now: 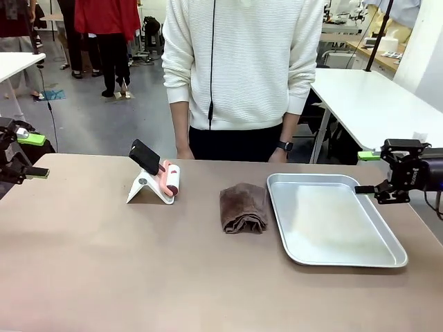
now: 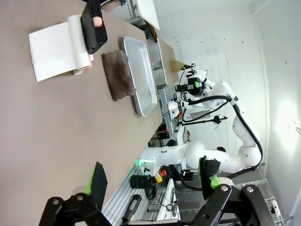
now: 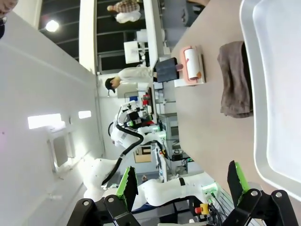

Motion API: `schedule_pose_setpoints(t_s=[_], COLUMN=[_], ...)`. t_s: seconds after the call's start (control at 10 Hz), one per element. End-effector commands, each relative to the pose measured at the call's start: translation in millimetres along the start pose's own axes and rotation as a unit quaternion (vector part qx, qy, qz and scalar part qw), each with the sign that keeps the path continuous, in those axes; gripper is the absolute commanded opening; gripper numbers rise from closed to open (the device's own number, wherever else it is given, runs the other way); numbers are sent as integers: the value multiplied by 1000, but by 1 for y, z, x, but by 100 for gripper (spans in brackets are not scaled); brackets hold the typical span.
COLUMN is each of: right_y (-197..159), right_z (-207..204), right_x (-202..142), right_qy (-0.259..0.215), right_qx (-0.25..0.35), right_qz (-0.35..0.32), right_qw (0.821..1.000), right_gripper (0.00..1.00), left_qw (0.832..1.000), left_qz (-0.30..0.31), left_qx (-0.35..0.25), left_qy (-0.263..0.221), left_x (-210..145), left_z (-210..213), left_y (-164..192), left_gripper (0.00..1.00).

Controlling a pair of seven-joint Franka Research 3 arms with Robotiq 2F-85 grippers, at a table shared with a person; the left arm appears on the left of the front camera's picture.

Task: Clean the surface of the table.
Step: Return the Lint Roller and towel to their original positions.

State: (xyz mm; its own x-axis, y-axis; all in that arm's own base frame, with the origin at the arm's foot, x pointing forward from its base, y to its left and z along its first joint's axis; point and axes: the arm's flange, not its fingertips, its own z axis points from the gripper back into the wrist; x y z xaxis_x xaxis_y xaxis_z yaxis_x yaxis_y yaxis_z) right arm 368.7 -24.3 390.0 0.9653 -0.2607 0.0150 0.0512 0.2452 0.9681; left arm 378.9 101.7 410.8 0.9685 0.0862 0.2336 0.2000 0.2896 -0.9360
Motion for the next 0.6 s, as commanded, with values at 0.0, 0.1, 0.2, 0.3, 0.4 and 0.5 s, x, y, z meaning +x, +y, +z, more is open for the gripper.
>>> schedule_pose_setpoints(t_s=[0.0,0.1,0.2,0.3,0.4,0.5], right_y=[6,6,6,6,6,6], right_z=[1,1,1,1,1,1], right_x=[1,1,1,1,1,1], right_qy=[-17,-17,-17,-17,-17,-17], right_qx=[0,0,0,0,0,0], right_qz=[-9,-9,-9,-9,-9,-9], right_qw=[1000,1000,1000,1000,1000,1000], right_gripper=[100,100,100,100,100,100], left_qw=[1000,1000,1000,1000,1000,1000], left_qz=[2,2,2,2,2,2], left_qx=[5,5,5,5,5,5], left_qy=[1,1,1,1,1,1], left_x=[-4,-4,-4,-4,-4,-4], left_z=[-1,-1,-1,-1,-1,-1], left_y=[-2,-2,-2,-2,-2,-2], left_gripper=[100,100,100,100,100,100])
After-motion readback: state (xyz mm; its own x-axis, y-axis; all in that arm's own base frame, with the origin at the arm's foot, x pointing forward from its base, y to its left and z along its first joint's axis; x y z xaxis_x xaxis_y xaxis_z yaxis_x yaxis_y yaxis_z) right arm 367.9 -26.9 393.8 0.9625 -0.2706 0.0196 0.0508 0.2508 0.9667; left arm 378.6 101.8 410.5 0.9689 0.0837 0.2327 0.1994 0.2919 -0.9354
